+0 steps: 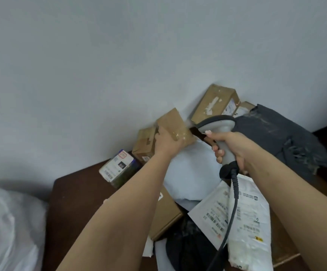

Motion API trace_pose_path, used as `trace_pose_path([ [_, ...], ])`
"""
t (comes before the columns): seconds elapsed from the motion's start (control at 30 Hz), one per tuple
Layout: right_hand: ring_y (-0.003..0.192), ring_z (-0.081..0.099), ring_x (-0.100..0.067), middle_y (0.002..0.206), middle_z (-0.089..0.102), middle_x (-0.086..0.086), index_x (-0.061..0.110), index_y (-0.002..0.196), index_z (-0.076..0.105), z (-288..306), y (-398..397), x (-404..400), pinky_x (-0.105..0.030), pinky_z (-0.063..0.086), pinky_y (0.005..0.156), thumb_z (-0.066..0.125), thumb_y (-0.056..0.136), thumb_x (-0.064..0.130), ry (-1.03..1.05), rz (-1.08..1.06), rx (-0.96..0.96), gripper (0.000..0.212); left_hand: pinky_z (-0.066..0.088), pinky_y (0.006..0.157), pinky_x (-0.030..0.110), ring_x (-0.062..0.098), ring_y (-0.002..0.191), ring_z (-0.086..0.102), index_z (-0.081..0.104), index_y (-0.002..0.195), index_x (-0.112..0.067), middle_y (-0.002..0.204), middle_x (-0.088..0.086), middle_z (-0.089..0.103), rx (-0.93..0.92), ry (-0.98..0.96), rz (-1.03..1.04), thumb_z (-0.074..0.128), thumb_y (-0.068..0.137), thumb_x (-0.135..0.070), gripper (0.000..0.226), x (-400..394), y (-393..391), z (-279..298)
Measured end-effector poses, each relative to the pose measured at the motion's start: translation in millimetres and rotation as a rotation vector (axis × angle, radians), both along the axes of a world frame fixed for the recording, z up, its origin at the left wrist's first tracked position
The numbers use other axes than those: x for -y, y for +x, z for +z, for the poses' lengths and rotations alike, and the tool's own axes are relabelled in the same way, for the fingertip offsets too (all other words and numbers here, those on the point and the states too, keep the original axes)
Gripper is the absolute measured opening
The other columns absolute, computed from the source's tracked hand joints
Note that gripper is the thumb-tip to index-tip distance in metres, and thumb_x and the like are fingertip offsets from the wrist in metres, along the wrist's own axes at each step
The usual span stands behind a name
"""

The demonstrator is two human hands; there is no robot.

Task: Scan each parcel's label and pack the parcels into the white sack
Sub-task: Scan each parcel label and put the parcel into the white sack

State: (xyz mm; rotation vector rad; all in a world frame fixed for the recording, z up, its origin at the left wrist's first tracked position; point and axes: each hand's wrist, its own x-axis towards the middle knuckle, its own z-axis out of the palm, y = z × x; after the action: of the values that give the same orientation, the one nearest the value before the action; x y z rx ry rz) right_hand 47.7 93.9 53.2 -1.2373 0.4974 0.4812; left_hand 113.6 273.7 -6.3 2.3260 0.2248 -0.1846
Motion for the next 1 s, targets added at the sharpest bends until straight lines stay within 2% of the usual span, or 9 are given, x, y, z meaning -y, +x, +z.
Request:
trace_pose_path([
  [0.1, 0.036, 0.035, -0.009, 0.059, 0.045, -0.003, 0.007, 0.102, 0.060, -13.4, 16.1, 11.1, -0.019, 0.035, 0.035, 0.070, 0.090, 0.025, 0.013, -0.004, -0.031, 0.025, 0.033, 0.111, 0.042, 0.040, 0.136, 0.033, -0.012, 0.153, -0.006, 0.155, 0.025, 0.012, -0.110, 0.012, 0.119, 0.069, 0.086, -0.041, 0.110, 26.1, 20.4, -12.4],
  [0.2, 0.036, 0.036, -0.009, 0.058, 0.045, -0.004, 0.007, 0.095, 0.060, -25.5, 28.1, 18.5, -0.020, 0.036, 0.036, 0.071, 0.089, 0.025, 0.015, -0.020, -0.061, 0.023, 0.030, 0.113, 0.049, 0.045, 0.138, 0.028, -0.021, 0.150, -0.009, 0.156, 0.026, 0.004, -0.142, 0.029, 0.231, 0.071, 0.083, -0.044, 0.119, 45.8, 39.3, -23.3],
  [0.33, 0.035, 0.037, -0.010, 0.058, 0.046, -0.005, 0.006, 0.101, 0.059, -37.2, 36.7, 24.4, -0.019, 0.035, 0.036, 0.071, 0.089, 0.024, 0.026, -0.037, -0.086, 0.025, 0.031, 0.111, 0.054, 0.047, 0.138, 0.026, -0.025, 0.149, -0.008, 0.157, 0.026, -0.003, -0.207, 0.041, 0.346, 0.074, 0.079, -0.049, 0.128, 64.7, 54.1, -33.5],
  [0.43, 0.036, 0.037, -0.010, 0.058, 0.047, -0.004, 0.006, 0.108, 0.059, -43.6, 38.3, 28.3, -0.020, 0.036, 0.037, 0.072, 0.088, 0.024, 0.025, -0.050, -0.084, 0.030, 0.035, 0.107, 0.050, 0.044, 0.132, 0.034, -0.022, 0.150, -0.010, 0.151, 0.025, 0.012, -0.215, 0.011, 0.402, 0.076, 0.076, -0.047, 0.129, 66.2, 58.7, -38.2],
  [0.53, 0.036, 0.037, -0.010, 0.056, 0.048, -0.004, 0.006, 0.107, 0.059, -44.8, 36.9, 28.6, -0.020, 0.036, 0.038, 0.072, 0.088, 0.025, 0.033, -0.054, -0.065, 0.030, 0.035, 0.106, 0.045, 0.041, 0.131, 0.036, -0.016, 0.153, -0.017, 0.150, 0.022, 0.017, -0.155, -0.103, 0.354, 0.077, 0.076, -0.039, 0.123, 47.4, 47.8, -39.2],
  [0.67, 0.036, 0.037, -0.010, 0.055, 0.049, -0.004, 0.005, 0.106, 0.059, -33.4, 34.8, 15.3, -0.021, 0.036, 0.037, 0.072, 0.088, 0.025, 0.052, -0.048, -0.023, 0.030, 0.039, 0.110, 0.045, 0.024, 0.132, 0.045, 0.014, 0.152, -0.023, 0.145, 0.007, 0.044, 0.066, -0.364, 0.268, 0.084, 0.068, -0.037, 0.110, -4.8, 17.3, -34.7],
  [0.77, 0.035, 0.036, -0.010, 0.056, 0.048, -0.004, 0.007, 0.102, 0.058, -13.9, 30.1, -9.1, -0.019, 0.036, 0.037, 0.071, 0.089, 0.025, 0.073, 0.010, 0.018, 0.026, 0.052, 0.097, 0.045, 0.020, 0.116, 0.060, 0.030, 0.144, -0.023, 0.130, 0.001, 0.058, 0.097, -0.522, 0.278, 0.084, 0.072, -0.031, 0.090, -47.7, -6.2, -19.3],
  [0.87, 0.037, 0.036, -0.010, 0.058, 0.047, -0.004, 0.009, 0.095, 0.059, 7.8, 17.5, -41.5, -0.019, 0.036, 0.038, 0.071, 0.088, 0.025, 0.079, 0.098, 0.061, 0.021, 0.057, 0.088, 0.042, 0.022, 0.110, 0.064, 0.031, 0.146, -0.026, 0.127, 0.003, 0.061, 0.080, -0.653, 0.305, 0.083, 0.075, -0.027, 0.088, -93.1, -32.4, -6.2],
  [1.0, 0.036, 0.035, -0.010, 0.056, 0.048, -0.004, 0.009, 0.093, 0.059, 29.3, -14.1, -90.6, -0.020, 0.035, 0.037, 0.072, 0.087, 0.026, 0.075, 0.220, 0.108, 0.022, 0.056, 0.090, 0.038, 0.020, 0.109, 0.064, 0.032, 0.149, -0.025, 0.127, 0.006, 0.061, 0.078, -0.664, 0.354, 0.078, 0.081, -0.018, 0.083, -154.6, -83.4, 3.1],
])
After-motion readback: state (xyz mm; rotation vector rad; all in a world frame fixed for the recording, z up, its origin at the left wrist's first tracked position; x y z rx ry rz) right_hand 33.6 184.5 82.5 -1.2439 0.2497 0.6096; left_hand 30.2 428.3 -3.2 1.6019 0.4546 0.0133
